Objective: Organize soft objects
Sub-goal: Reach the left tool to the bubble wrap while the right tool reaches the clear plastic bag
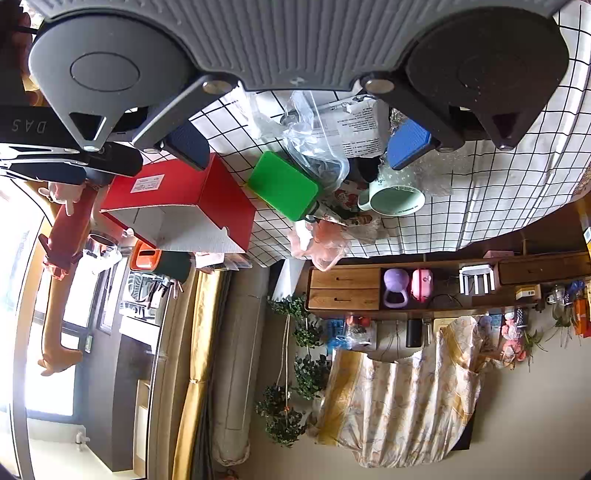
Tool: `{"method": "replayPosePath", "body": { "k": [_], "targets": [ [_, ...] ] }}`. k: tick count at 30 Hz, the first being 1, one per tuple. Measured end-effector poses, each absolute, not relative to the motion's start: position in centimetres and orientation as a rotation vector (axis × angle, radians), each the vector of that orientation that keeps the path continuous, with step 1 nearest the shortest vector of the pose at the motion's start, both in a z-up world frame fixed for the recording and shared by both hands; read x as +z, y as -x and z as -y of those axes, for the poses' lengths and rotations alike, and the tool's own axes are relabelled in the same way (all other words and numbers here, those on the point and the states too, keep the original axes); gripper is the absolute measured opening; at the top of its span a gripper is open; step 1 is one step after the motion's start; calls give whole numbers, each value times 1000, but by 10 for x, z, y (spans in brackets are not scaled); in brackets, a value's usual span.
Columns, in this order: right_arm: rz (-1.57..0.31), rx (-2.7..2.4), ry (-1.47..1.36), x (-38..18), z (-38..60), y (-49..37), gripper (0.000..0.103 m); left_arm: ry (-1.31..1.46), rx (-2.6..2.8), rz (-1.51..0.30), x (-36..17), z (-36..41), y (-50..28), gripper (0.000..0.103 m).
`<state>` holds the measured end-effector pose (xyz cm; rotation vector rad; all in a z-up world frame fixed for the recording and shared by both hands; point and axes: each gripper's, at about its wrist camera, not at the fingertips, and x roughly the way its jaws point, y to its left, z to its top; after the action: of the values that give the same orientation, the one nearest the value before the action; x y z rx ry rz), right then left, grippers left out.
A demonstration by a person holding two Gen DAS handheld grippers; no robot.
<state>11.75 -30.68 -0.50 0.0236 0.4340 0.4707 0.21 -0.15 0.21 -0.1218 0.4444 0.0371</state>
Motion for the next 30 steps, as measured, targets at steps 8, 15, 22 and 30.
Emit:
{"method": "replayPosePath", "body": {
  "k": [8,15,22,30],
  "targets": [
    [-424,472,-8,-1,306,-114,103,127,50,-438,4,-1,-2,103],
    [-421,487,-3,1,305,-112,103,122,39,-436,4,1,-2,103],
    [-421,490,-5,2,306,-112,103,121,44,-432,4,2,-2,103],
    [-419,493,-4,2,305,-111,103,121,44,-431,5,2,-2,103]
  ]
}}
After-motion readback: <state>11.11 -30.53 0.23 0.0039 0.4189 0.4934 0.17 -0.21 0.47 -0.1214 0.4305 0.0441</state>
